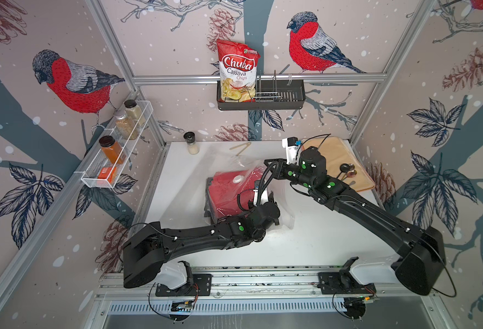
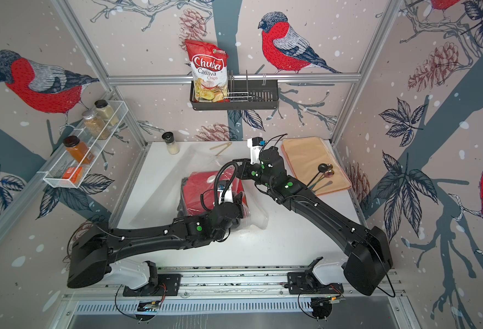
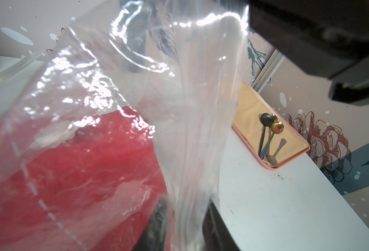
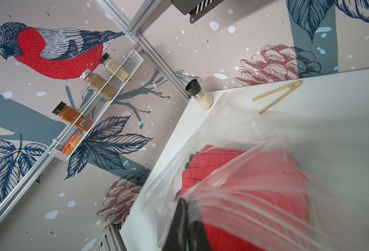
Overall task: Take the trousers out of the vacuum bag
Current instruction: Open the vacuum bag at the center of the board.
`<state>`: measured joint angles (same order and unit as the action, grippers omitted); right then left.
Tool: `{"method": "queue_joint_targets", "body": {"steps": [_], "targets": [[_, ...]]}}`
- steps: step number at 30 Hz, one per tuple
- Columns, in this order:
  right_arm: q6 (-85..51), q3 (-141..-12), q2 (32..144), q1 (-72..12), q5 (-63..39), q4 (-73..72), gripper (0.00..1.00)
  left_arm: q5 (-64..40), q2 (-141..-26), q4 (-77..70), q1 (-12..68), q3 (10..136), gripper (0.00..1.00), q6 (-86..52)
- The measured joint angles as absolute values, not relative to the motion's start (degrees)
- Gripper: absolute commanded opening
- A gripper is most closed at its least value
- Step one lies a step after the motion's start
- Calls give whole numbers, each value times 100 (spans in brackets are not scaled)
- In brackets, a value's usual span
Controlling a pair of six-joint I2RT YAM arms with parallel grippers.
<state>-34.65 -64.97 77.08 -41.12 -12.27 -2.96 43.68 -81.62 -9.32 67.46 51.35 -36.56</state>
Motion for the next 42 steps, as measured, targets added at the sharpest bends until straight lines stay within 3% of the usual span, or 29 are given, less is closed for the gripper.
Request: {"method": "queue_joint_targets", "body": {"steps": [8, 13, 17, 27, 32, 38, 42], "targets": [[-3483, -6390, 7675, -4139, -1236, -333, 0, 4412, -7518, -725, 6718, 4934, 50, -3529], [-3489, -6394, 7669, -4215, -1253, -379, 0, 4222, -7011, -663, 6396, 4622, 76, -3389], [-3505, -6475, 7723, -4289, -1256, -381, 0, 3765, -6676, -884, 6270, 4351, 82, -3081], [-3616, -6600, 7902, -4456, -1240, -438, 0, 2655, -7037, -1341, 6298, 4737, 84, -2700], [-3625, -6604, 7905, -4488, -1190, -440, 0, 2779, -7397, -1291, 6425, 4947, 82, -2808], [-3664, -6563, 7843, -4488, -1044, -427, 0, 3422, -7664, -1245, 6486, 4965, 74, -3037], [-3747, -6510, 7765, -4495, -1041, -436, 0, 3701, -7787, -1081, 6488, 4904, 56, -3177]]}}
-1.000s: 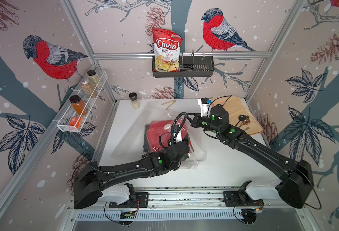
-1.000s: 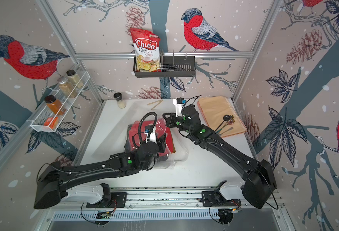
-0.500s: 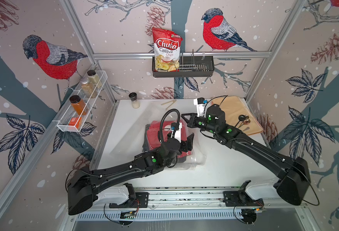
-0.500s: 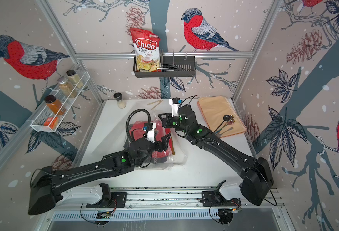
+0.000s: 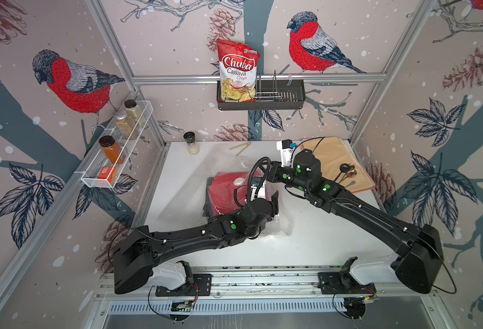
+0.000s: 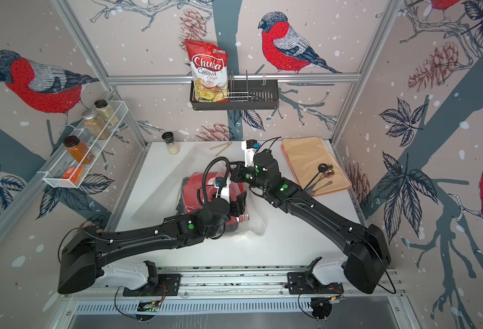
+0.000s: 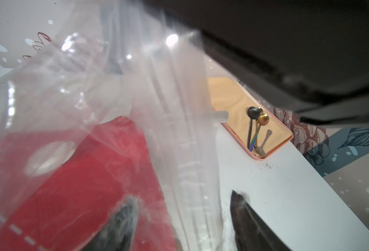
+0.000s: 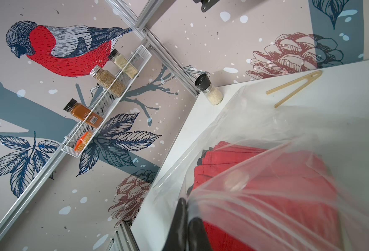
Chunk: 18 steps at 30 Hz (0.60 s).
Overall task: Take the trousers out of the vacuum bag
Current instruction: Open the vacuum bag at the center of the board.
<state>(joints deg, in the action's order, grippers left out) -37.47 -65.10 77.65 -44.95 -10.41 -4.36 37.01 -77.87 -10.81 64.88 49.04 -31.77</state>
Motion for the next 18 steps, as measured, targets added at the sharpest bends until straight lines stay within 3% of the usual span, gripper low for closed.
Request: {"method": "queue_joint_targets", "body": {"steps": [2, 11, 18], "targets": [[-3754, -6479, 7721, -4497, -1044, -436, 0, 3835, -7793, -1085, 6497, 4856, 48, -3251], [-3787, -6364, 7557, -4506, -1050, -443, 0, 4073, -7634, -1142, 6466, 4589, 35, -3304], [-3785, -6202, 7491, -4508, -1061, -471, 0, 3903, -7107, -1149, 6302, 4335, 18, -3258]]}}
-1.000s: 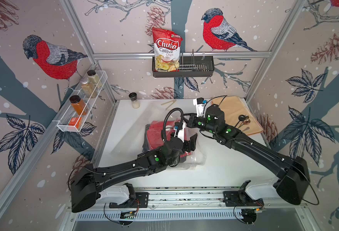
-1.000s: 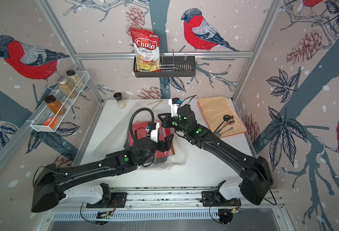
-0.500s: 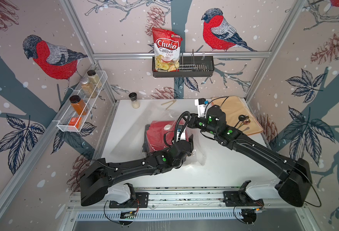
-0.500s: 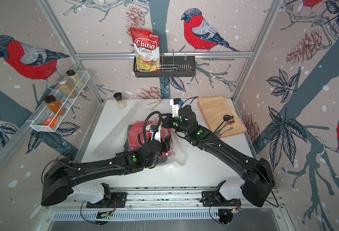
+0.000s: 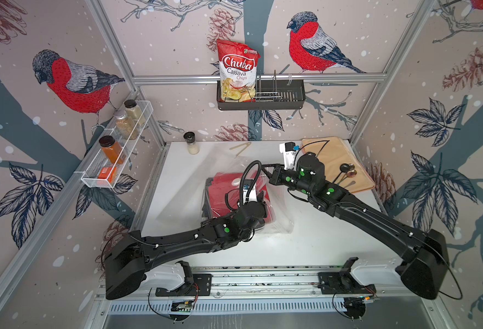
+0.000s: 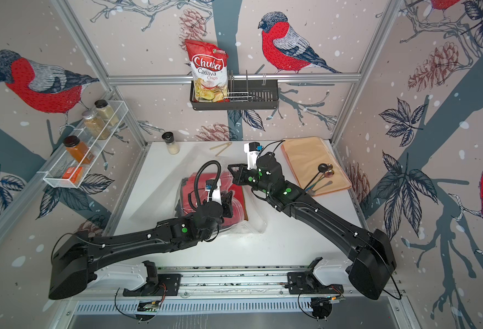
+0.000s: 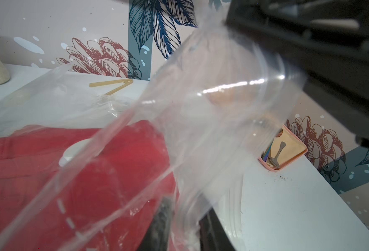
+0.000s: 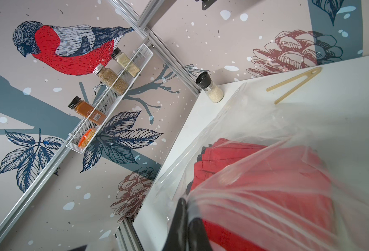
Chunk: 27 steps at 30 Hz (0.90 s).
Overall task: Take the trousers out of the vacuum bag
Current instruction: Open the vacuum bag at the center of the board.
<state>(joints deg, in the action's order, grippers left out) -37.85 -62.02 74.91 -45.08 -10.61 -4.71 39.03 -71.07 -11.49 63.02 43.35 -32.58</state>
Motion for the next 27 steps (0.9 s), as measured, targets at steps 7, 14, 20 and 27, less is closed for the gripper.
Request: {"method": "queue_joint_targets", "body": {"steps": [7, 14, 20, 27], "targets": [[-3763, -6169, 7489, -4508, -1105, -473, 0, 3507, -6672, -1125, 5981, 4145, 0, -2956], [-3728, -6176, 7526, -4536, -1186, -473, 0, 3146, -6549, -1131, 5892, 4051, 0, -2668], [-3573, -6202, 7612, -4534, -1188, -427, 1, 2421, -6346, -871, 5843, 4331, 0, -2327], [-3428, -6191, 7677, -4480, -1181, -255, 41, 1728, -5813, -128, 5784, 4960, 0, -1881]]}}
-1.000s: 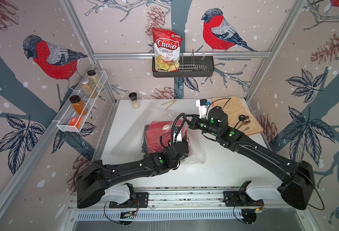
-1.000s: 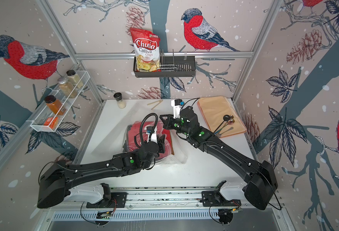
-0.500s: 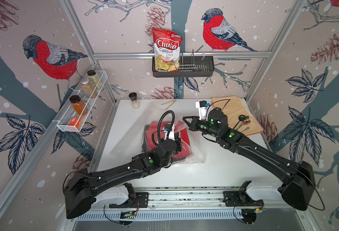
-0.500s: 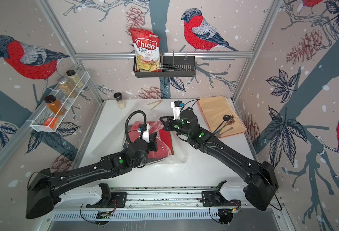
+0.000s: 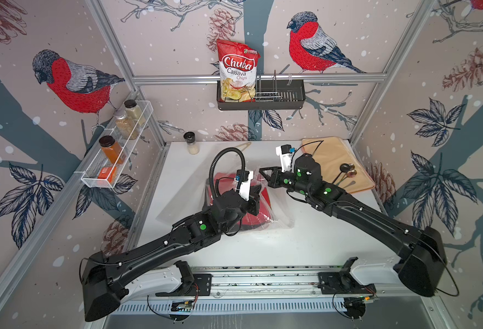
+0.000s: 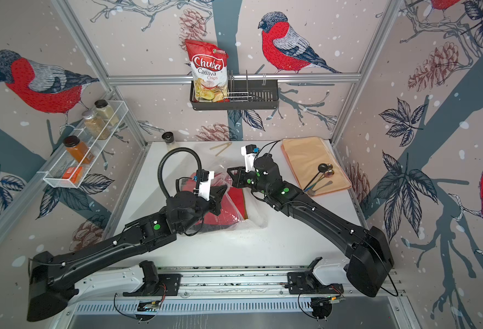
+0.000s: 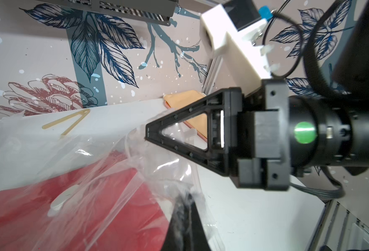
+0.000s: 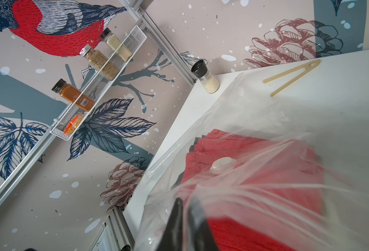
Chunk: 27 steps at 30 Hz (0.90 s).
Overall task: Take the trousers out of the vacuum bag
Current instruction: Open the vacuum bag at the center of the board.
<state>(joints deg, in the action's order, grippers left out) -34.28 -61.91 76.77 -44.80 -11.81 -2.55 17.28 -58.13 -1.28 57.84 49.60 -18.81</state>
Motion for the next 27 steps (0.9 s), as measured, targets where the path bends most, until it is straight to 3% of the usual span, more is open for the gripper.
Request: {"method": "queue_joint_targets", "body": {"steps": [1, 13, 22, 27], "targets": [[-3411, -6191, 7688, -4475, -1179, -189, 47, 1675, -5749, 5, 5784, 5026, 0, -1824], [-3131, -6211, 7225, -4423, -827, 515, 62, 1551, -5258, 1332, 5575, 5461, 0, -1715], [-2947, -6305, 6383, -4578, -436, 1203, 56, 1459, -5166, 1741, 5325, 5618, 0, -1653], [-2998, -5686, 6233, -4698, -440, 1601, 54, 1470, -5111, 1767, 5273, 5623, 0, -1610]]}}
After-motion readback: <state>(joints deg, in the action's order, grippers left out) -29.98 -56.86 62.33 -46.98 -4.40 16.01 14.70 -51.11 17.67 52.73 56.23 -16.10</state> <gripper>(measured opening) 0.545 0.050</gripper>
